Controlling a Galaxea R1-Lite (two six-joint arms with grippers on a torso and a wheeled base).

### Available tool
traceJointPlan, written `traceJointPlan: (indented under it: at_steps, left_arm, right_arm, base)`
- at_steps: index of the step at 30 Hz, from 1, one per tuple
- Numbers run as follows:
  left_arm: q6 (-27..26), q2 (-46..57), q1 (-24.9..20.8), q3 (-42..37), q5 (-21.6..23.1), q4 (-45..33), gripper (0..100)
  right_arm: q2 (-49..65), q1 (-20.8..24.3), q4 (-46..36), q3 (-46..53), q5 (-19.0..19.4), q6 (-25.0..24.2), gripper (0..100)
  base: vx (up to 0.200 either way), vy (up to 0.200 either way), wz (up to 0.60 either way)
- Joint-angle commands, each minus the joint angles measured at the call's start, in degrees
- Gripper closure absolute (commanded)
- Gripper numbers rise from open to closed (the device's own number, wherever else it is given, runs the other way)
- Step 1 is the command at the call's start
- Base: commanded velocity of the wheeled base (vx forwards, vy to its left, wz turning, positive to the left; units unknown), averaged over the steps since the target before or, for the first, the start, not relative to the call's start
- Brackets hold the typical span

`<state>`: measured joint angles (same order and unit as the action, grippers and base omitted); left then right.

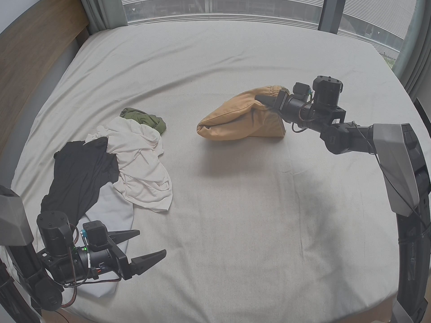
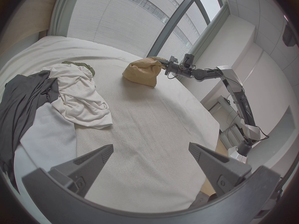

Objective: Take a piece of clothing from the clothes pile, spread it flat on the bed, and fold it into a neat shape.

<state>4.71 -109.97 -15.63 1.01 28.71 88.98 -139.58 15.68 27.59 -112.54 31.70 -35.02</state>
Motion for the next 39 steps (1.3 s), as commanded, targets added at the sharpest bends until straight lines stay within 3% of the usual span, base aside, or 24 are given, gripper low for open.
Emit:
traceJointPlan:
  at_steps: [1,7,16,27,28,33,38,39]
  left_arm:
    - [0.0,0.1,0.0,-1.0,0.0,0.1,0]
    - [0.0,0.1,0.0,-1.0,0.0,0.1,0]
    - [0.0,-0.1,0.0,-1.0,0.0,0.1,0]
    - [0.0,-0.1,0.1,-0.8,0.0,0.1,0]
    - [0.0,-0.2,0.1,-0.8,0.0,0.1,0]
    - [0.1,0.1,0.2,-0.7,0.0,0.1,0]
    - [1.5,1.0,0.1,0.0,0.0,0.1,0]
    - [2.8,2.3,-0.1,0.3,0.0,0.1,0]
  right_arm:
    - [3.5,0.8,3.1,13.2,-0.2,1.6,100]
    - [4.1,2.2,8.8,23.9,-3.2,2.2,100]
    - [4.2,2.8,12.9,34.4,-3.4,2.2,100]
    - [4.4,3.0,14.7,37.4,-3.4,2.2,100]
    - [4.4,3.0,14.7,37.4,-3.4,2.1,0]
    - [7.7,3.0,16.1,41.4,-7.8,2.3,0]
    - [14.7,1.7,16.5,49.4,-7.8,4.6,0]
    - [18.6,0.3,16.7,53.9,-7.8,6.9,0]
  base:
    - [0.000,0.000,0.00]
    - [0.000,0.000,0.00]
    - [0.000,0.000,0.00]
    - [0.000,0.000,0.00]
    - [0.000,0.000,0.00]
    - [0.000,0.000,0.00]
    - [0.000,0.000,0.00]
    - [0.000,0.000,0.00]
